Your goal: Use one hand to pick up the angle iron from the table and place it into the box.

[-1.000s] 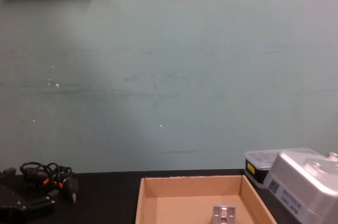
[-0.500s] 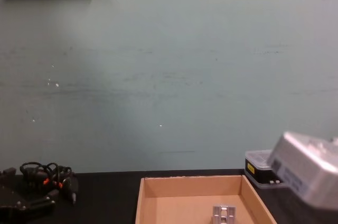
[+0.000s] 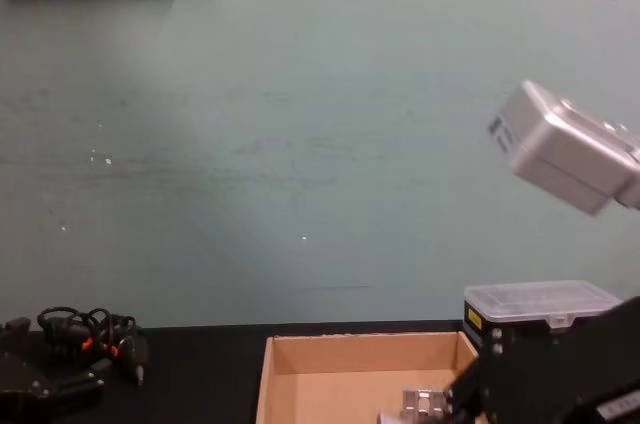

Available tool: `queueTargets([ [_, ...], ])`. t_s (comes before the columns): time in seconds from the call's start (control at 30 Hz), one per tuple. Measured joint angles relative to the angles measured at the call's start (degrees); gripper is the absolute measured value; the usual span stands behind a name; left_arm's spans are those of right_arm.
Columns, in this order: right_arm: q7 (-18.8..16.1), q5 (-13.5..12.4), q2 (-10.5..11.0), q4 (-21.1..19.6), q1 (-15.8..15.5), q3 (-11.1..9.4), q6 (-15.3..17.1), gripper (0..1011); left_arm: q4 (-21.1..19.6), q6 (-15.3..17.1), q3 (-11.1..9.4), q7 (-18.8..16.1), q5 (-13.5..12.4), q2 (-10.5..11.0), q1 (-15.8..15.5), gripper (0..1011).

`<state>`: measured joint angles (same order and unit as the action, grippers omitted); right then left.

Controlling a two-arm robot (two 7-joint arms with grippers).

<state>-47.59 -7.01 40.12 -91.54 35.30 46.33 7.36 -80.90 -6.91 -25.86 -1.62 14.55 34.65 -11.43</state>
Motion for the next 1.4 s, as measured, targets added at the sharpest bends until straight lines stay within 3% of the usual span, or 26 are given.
queueTargets([
  [0.37,9.0,-1.4,-6.0,4.2,-2.0,-5.1,5.1,58,0.0,0.0,0.0,0.0,0.0,0.0,0.0,1000],
  [0.5,13.1,-2.9,-10.9,7.8,-2.1,-7.9,7.5,58,0.0,0.0,0.0,0.0,0.0,0.0,0.0,1000],
  [0.57,14.0,-3.3,-12.3,9.0,-2.1,-8.5,8.2,58,0.0,0.0,0.0,0.0,0.0,0.0,0.0,1000],
  [0.73,15.5,-3.6,-16.3,12.8,-1.3,-9.3,9.4,58,0.0,0.0,0.0,0.0,0.0,0.0,0.0,1000],
  [1.03,17.6,-3.4,-21.3,18.2,-0.6,-9.9,11.3,58,0.0,0.0,0.0,0.0,0.0,0.0,0.0,1000],
  [1.4,18.2,-2.2,-24.5,22.9,-0.4,-9.8,11.8,58,0.0,0.0,0.0,0.0,0.0,0.0,0.0,1000],
])
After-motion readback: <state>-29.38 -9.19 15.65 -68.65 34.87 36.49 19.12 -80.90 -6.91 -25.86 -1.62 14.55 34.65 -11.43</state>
